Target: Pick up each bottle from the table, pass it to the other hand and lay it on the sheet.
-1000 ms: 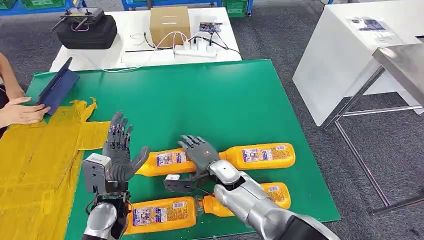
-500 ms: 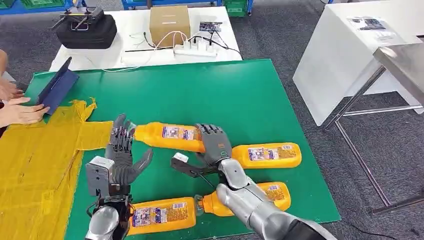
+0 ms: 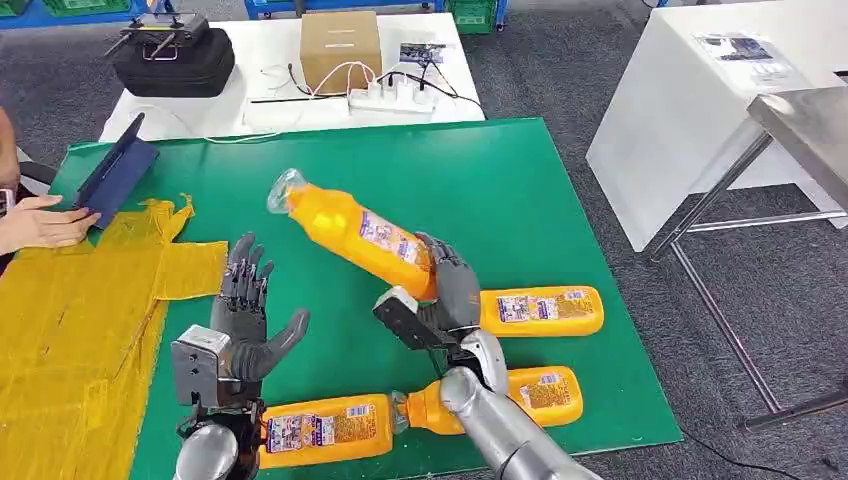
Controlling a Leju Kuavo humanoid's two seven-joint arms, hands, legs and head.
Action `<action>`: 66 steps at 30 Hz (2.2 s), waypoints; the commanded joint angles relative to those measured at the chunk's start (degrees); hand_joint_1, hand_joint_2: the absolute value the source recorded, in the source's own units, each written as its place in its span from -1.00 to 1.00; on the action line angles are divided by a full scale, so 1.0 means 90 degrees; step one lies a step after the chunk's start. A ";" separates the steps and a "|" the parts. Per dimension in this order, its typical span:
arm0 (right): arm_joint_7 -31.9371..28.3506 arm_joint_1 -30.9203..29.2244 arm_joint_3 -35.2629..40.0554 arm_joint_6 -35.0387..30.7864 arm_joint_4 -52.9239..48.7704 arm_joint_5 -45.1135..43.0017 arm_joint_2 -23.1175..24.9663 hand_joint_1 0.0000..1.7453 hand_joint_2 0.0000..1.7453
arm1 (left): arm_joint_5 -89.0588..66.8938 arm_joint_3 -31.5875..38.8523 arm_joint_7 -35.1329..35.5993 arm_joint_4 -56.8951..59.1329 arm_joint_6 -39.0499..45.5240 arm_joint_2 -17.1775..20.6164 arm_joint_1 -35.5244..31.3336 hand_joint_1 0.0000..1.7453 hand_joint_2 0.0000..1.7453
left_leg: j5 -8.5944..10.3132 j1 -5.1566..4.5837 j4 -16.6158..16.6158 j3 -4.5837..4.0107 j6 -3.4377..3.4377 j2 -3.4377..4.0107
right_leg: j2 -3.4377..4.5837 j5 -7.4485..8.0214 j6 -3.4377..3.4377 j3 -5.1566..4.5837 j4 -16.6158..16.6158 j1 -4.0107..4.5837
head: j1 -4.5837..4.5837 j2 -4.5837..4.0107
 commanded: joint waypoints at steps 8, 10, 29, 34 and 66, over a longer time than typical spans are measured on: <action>-0.0992 0.0946 0.0886 0.2671 -0.2010 -0.1074 -0.0142 1.00 1.00 | 0.0023 -0.0760 0.0104 0.0026 -0.0602 0.0282 -0.0579 -1.00 1.00 | -0.0007 0.0002 0.0002 0.0007 0.0000 -0.0008 | -0.0007 -0.0008 -0.0012 0.0005 0.0003 0.0004 | 0.0002 0.0000; -0.1022 0.0866 0.1191 0.2458 -0.1735 -0.0665 -0.0150 1.00 1.00 | 0.0000 -0.0850 0.0154 0.0107 -0.0669 0.0264 -0.0762 -1.00 1.00 | -0.0007 0.0003 0.0001 0.0012 0.0000 -0.0004 | -0.0004 -0.0007 -0.0012 0.0009 0.0001 0.0006 | 0.0002 0.0000; -0.0968 0.0438 0.2193 0.2198 -0.0449 0.0199 -0.0099 1.00 1.00 | 0.0475 -0.0859 -0.0107 -0.0106 -0.0599 0.0191 -0.0995 1.00 1.00 | -0.0007 0.0003 -0.0004 0.0024 0.0001 -0.0009 | -0.0009 -0.0010 -0.0014 0.0019 -0.0006 0.0005 | 0.0000 0.0000; -0.0934 0.0455 0.2147 0.2199 -0.0455 0.0144 -0.0092 1.00 1.00 | 0.0488 -0.0824 -0.0143 -0.0135 -0.0519 0.0196 -0.0971 1.00 1.00 | -0.0009 0.0002 -0.0003 0.0027 0.0003 -0.0009 | -0.0010 -0.0012 -0.0014 0.0023 -0.0005 0.0004 | 0.0000 0.0000; 0.0524 0.1164 0.2813 0.2969 -0.1944 0.1327 -0.0591 -1.00 1.00 | -0.7410 0.0833 0.2838 0.3043 0.1300 0.2327 -0.3089 1.00 1.00 | 0.0010 0.0014 -0.0009 0.0026 -0.0018 0.0004 | 0.0004 0.0002 -0.0025 0.0008 0.0003 0.0021 | 0.0002 0.0000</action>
